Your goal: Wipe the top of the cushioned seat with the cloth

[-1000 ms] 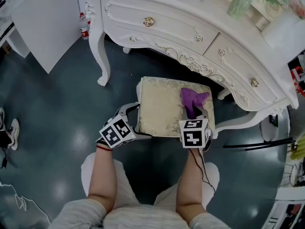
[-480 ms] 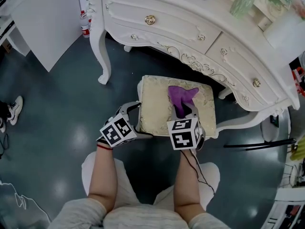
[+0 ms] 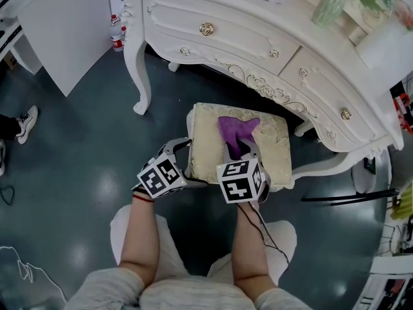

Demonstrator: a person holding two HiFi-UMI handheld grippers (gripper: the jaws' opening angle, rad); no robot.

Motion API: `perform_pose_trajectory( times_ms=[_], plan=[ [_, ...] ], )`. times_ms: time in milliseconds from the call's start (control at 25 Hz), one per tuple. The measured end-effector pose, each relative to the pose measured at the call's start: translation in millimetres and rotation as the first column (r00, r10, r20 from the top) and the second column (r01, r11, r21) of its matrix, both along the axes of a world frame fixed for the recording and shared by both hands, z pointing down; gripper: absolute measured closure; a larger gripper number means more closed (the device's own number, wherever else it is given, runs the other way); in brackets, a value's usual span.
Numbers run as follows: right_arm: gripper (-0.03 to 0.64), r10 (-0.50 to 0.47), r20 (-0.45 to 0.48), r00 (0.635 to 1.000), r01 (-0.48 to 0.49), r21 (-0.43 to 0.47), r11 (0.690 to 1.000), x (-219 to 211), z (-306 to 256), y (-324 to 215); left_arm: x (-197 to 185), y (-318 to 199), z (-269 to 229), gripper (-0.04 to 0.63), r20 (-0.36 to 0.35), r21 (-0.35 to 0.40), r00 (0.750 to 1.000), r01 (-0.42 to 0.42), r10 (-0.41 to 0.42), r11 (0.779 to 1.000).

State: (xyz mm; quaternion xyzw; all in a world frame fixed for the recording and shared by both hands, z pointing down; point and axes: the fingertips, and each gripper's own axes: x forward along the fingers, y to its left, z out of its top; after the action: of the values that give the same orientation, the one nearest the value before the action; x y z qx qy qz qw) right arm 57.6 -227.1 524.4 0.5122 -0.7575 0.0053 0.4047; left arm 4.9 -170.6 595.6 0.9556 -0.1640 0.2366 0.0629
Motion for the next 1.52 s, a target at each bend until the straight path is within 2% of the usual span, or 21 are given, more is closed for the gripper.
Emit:
perform_pose_trajectory(
  times_ms=[960, 1520],
  plan=[
    [0.529, -0.146, 0.063, 0.987, 0.146, -0.007, 0.989, -65.4, -1.1, 8.4, -0.4, 0.5, -0.7, 0.005, -0.003, -0.001, 1.000, -0.002, 0.002, 1.000],
    [0.529, -0.200, 0.142, 0.969, 0.204, -0.015, 0.979, -81.4, -2.2, 13.1, -1.2, 0.5, -1.3, 0.005, -0.003, 0.001, 1.000, -0.007, 0.007, 1.000]
  ],
)
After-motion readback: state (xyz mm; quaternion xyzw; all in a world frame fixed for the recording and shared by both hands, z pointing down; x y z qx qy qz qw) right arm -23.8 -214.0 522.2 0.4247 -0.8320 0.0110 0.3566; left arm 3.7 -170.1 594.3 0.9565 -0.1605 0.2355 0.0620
